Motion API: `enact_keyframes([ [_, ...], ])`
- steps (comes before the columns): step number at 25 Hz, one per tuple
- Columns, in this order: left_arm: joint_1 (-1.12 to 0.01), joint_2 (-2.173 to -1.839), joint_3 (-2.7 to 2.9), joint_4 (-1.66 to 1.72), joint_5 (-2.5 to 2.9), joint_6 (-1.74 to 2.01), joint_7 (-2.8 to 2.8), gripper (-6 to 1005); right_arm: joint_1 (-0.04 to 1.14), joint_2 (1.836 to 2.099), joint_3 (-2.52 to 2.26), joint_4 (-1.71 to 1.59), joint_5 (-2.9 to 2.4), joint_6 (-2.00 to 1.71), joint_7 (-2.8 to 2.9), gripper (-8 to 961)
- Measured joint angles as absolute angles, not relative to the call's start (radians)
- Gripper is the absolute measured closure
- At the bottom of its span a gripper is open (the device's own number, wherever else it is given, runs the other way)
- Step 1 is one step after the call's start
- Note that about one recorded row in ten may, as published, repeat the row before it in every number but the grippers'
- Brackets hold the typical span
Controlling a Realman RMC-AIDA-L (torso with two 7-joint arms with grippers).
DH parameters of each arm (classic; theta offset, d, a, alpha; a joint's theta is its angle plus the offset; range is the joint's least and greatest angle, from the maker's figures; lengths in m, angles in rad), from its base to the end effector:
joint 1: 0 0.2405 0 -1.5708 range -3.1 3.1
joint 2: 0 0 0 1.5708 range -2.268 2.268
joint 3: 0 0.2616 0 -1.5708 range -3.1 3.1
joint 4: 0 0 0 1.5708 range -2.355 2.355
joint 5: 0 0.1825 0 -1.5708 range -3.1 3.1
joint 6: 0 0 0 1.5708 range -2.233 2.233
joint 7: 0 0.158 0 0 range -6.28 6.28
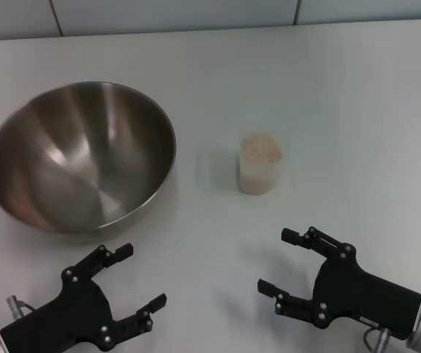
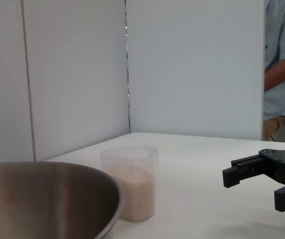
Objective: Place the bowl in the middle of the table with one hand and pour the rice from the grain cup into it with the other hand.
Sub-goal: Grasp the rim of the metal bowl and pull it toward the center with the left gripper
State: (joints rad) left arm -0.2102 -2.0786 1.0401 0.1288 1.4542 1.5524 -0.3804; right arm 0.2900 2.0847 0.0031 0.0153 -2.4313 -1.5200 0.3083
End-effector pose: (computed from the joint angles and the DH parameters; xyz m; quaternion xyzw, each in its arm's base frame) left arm -0.3003 0.1823 -0.0746 -0.9160 -0.0999 -0.3010 0.2459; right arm 0.2886 0.1939 -0.0873 -0.9094 0.1082 0.3108 0.2543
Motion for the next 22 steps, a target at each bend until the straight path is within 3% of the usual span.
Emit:
enact_keyframes([
  [16,-0.209,-2.077,0.972,0.144,1.442,1.741,-0.322,168,0.291,2.085,0.002,0.015,-2.431,-1.510,0.307,130],
  [22,-0.325,-2.069,0.634,0.202,1.439,1.799,-0.513,181,0.295,2.085,0.001,0.015,-2.431,-1.495,0.307,132],
])
